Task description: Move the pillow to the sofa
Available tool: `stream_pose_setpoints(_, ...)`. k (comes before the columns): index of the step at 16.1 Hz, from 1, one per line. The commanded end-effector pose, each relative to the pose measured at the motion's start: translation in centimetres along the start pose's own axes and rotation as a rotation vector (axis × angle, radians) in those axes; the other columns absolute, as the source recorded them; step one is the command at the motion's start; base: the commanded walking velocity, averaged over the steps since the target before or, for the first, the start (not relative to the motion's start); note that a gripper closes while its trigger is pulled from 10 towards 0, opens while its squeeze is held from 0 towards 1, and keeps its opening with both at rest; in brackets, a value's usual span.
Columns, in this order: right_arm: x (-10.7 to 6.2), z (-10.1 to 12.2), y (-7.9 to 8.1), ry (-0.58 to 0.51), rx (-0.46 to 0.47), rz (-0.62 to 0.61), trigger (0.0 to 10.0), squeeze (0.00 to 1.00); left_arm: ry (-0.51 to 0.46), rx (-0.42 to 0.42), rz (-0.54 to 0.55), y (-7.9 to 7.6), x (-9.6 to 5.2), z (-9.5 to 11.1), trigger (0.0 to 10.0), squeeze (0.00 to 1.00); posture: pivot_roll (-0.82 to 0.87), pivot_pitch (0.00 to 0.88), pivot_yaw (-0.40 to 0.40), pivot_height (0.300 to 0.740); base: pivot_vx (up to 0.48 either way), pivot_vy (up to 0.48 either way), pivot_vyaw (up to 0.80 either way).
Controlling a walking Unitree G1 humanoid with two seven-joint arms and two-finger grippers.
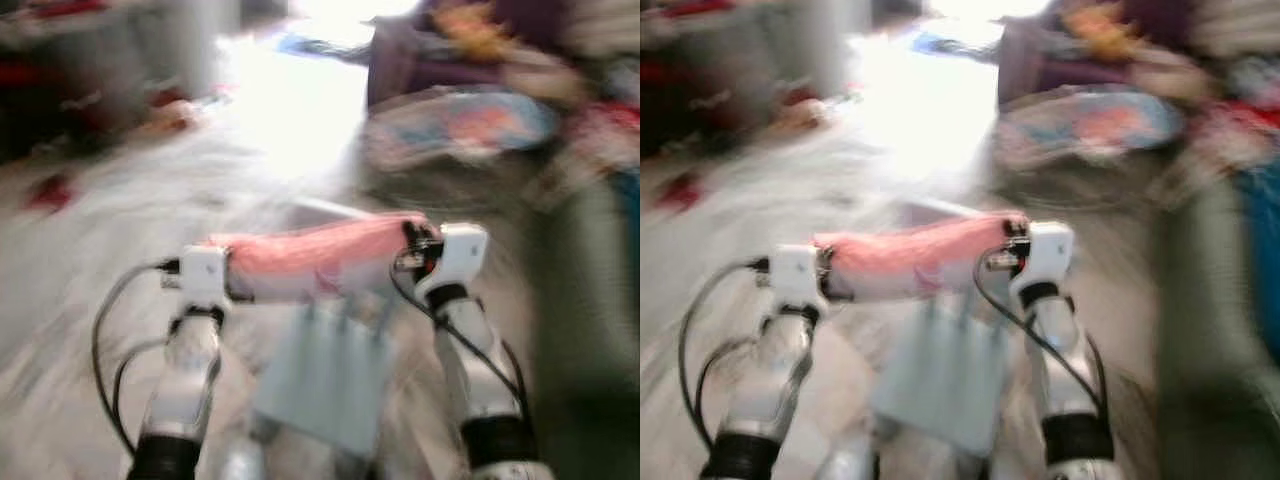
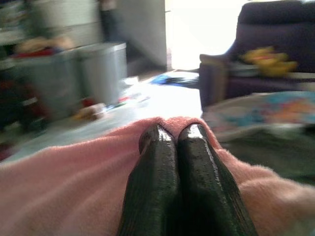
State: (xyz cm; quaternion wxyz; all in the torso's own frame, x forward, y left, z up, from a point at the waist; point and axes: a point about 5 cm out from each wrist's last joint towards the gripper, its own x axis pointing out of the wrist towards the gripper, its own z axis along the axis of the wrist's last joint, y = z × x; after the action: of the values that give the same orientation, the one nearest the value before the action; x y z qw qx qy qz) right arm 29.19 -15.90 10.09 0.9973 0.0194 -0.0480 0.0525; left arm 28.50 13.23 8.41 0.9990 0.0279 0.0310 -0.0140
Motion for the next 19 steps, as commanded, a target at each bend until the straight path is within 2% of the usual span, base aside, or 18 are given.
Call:
stream_pose_setpoints(1,-0.4,0.0,-0.7,-0.01,-0.003,-0.045,10.0,0.0,-0.031,-0.009,-0.04,-0.9,0.0,0.5,10.0,0.0,0.02,0.0,-0.009,0.74,0.0,0.0,0.0)
stream_pose_setpoints(5,-0.5,-0.3,0.0,0.004,0.005,-0.019,10.0,0.0,-0.029,-0.034,-0.068,-1.3,-0.1,0.6,10.0,0.0,0.01,0.0,0.0,0.74,0.0,0.0,0.0)
stream_pose_setpoints(10,0.1,-0.2,-1.3,0.02,0.033,-0.083,10.0,0.0,-0.016,-0.047,-0.076,-1.4,-0.4,0.5,10.0,0.0,0.02,0.0,-0.005,0.74,0.0,0.0,0.0)
stream_pose_setpoints(16,-0.2,-0.6,-1.6,0.049,0.023,-0.101,10.0,0.0,0.004,-0.053,-0.076,-1.6,-0.4,0.2,10.0,0.0,0.01,0.0,-0.008,0.74,-0.277,0.0,0.0)
stream_pose_setpoints(19,-0.3,-0.8,-1.8,0.065,0.057,-0.123,10.0,0.0,0.021,-0.067,-0.064,-1.4,-0.4,0.0,10.0,0.0,0.01,0.0,-0.008,0.74,-0.294,0.0,0.0)
